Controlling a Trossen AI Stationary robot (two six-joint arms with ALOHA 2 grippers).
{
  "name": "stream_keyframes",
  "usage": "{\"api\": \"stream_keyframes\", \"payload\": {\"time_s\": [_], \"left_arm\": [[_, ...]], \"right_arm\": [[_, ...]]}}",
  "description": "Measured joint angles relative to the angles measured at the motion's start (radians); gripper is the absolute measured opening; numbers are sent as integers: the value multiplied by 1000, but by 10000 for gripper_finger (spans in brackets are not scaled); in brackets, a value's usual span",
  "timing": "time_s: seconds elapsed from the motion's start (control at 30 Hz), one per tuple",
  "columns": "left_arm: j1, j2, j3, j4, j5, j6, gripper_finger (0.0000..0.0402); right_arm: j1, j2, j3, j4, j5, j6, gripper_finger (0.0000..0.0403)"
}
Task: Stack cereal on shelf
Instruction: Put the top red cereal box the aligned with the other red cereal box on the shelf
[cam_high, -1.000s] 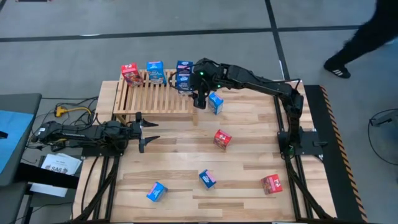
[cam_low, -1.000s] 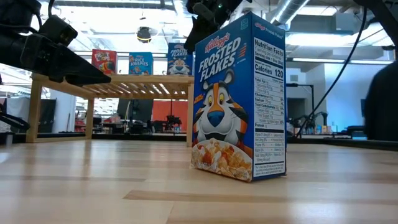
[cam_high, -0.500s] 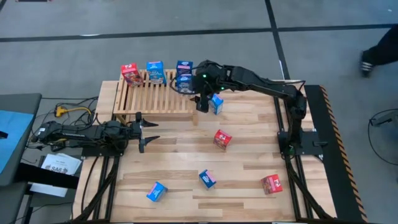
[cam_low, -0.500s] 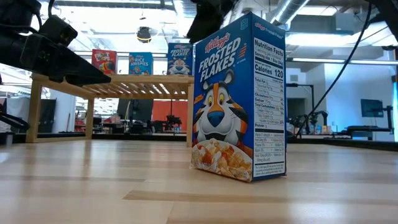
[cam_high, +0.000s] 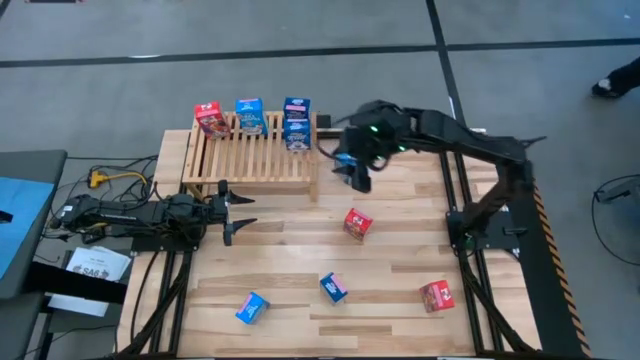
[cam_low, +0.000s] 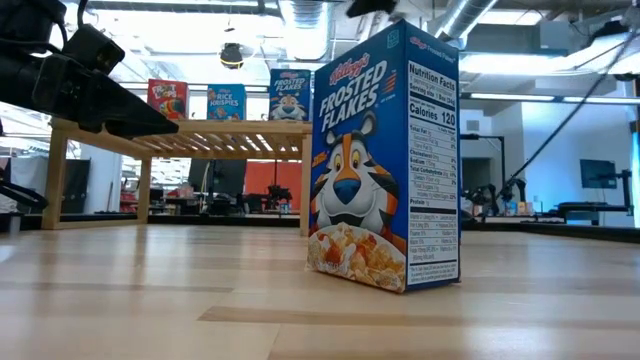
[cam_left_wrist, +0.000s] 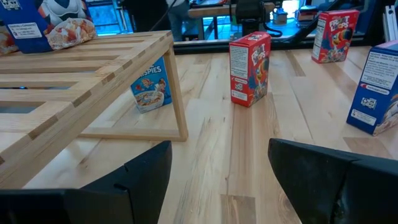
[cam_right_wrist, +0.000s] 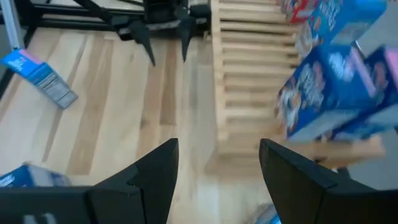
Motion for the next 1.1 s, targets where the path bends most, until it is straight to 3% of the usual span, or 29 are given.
{"api": "stream_keyframes", "payload": {"time_s": [0.2,0.5,0.8,1.1], "left_arm": [[0,0,0,0,0,0,258],[0,0,0,0,0,0,258],[0,0,0,0,0,0,258],[0,0,0,0,0,0,258]], "right_arm": [[46,-267,-390,282,73,72,249],[111,-495,-727,485,135,162,249],[138,-531,-885,492,156,377,249],[158,-428,-903,440,160,537,249]]}}
